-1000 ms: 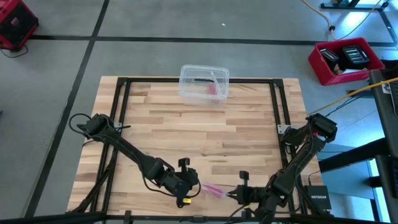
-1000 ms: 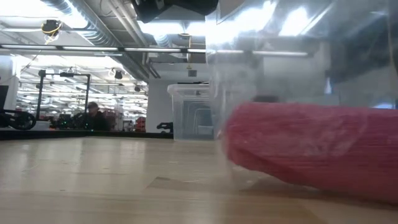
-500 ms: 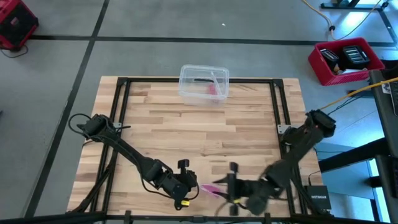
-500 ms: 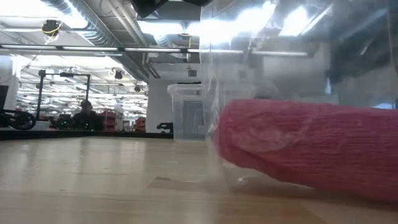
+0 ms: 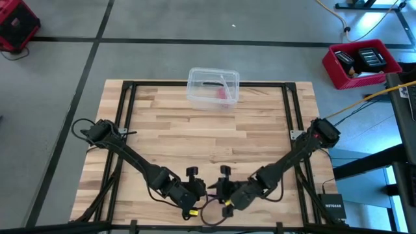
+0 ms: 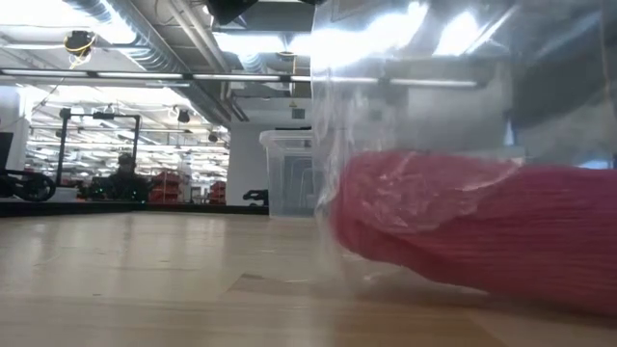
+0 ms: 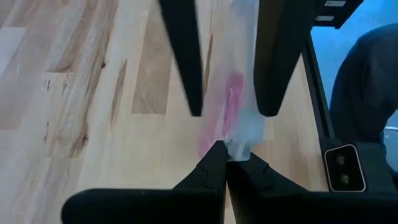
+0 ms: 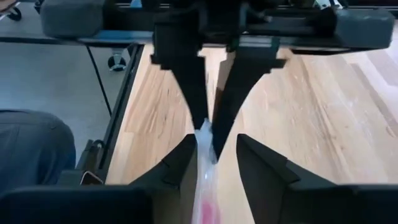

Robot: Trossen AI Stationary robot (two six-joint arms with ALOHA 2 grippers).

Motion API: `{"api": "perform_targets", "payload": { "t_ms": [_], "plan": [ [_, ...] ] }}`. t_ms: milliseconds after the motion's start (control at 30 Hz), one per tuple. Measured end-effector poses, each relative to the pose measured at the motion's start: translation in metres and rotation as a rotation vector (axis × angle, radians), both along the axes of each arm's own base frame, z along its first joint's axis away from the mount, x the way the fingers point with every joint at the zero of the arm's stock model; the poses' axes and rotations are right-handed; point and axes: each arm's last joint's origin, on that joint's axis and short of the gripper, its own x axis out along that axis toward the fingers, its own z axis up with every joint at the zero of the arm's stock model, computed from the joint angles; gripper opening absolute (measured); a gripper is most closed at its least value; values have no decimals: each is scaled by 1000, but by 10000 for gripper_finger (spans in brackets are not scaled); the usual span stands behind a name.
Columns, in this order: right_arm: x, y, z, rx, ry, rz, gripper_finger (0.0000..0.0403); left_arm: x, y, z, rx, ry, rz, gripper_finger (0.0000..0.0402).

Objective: Roll bandage
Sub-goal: Close the transparent zip bag

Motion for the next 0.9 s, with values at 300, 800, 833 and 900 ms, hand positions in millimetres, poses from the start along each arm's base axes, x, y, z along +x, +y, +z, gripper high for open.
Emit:
{"api": "perform_targets", "payload": {
  "t_ms": [300,800,833,900],
  "plan": [
    [-1,4,7,31,-5,31,110,0,0,1,-6,-5,9,0],
    [4,6,-2,-28,-3,1,110,1,1,1,-17,-7,19,0],
    [5,6,-3,-25,-4,3,110,1,1,1,-18,-7,19,0],
    [5,6,-6,-43,6,4,110,1,1,1,-17,-7,19,0]
  ]
}}
